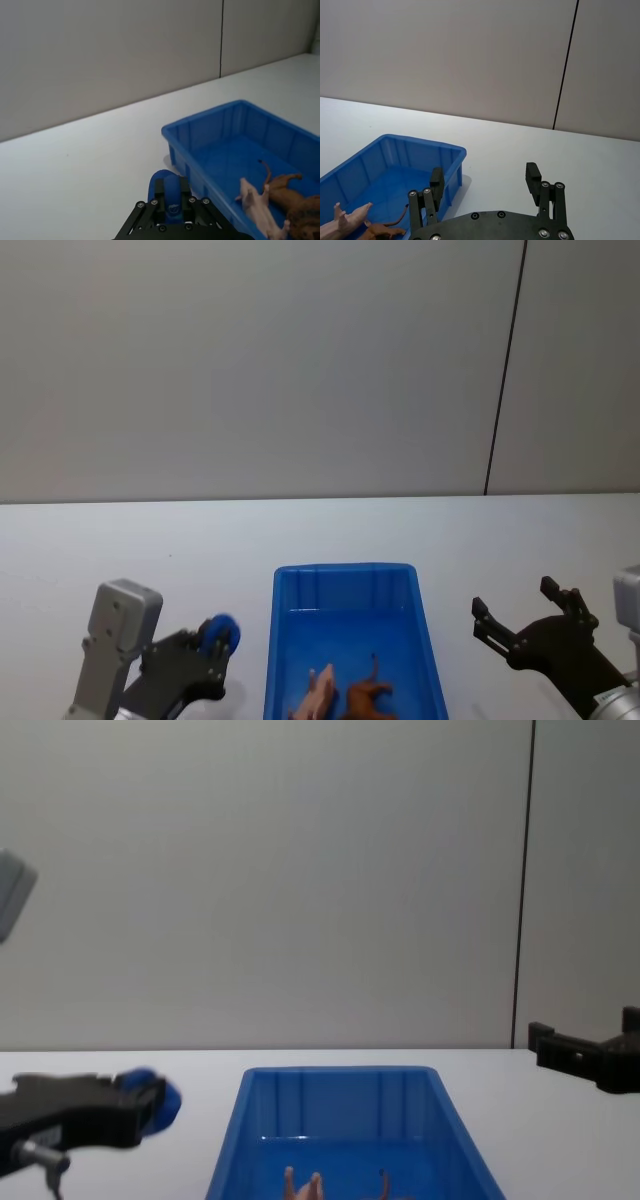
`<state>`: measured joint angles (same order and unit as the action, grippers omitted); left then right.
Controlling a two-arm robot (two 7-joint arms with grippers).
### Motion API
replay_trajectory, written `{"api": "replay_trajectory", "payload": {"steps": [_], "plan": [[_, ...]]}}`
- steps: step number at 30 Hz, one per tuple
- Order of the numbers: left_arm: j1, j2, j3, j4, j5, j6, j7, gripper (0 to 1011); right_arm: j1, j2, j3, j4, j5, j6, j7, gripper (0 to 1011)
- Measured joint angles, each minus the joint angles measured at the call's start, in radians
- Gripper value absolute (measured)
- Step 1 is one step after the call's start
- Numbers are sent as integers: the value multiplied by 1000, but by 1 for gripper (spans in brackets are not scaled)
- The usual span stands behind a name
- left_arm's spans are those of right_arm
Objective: Pick up the two dolls from the table and place them into the box.
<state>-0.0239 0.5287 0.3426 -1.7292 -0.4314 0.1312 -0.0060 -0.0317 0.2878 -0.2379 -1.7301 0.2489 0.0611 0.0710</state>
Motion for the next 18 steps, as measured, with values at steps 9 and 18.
{"api": "replay_trajectory", "payload": {"steps": [9, 18], "plan": [[-40, -22, -3, -10, 23, -44, -83, 117, 0, 0, 0, 0, 0, 0, 0, 1001], [-116, -84, 11, 34, 52, -73, -198, 99, 0, 0, 0, 0, 0, 0, 0, 1001]]}}
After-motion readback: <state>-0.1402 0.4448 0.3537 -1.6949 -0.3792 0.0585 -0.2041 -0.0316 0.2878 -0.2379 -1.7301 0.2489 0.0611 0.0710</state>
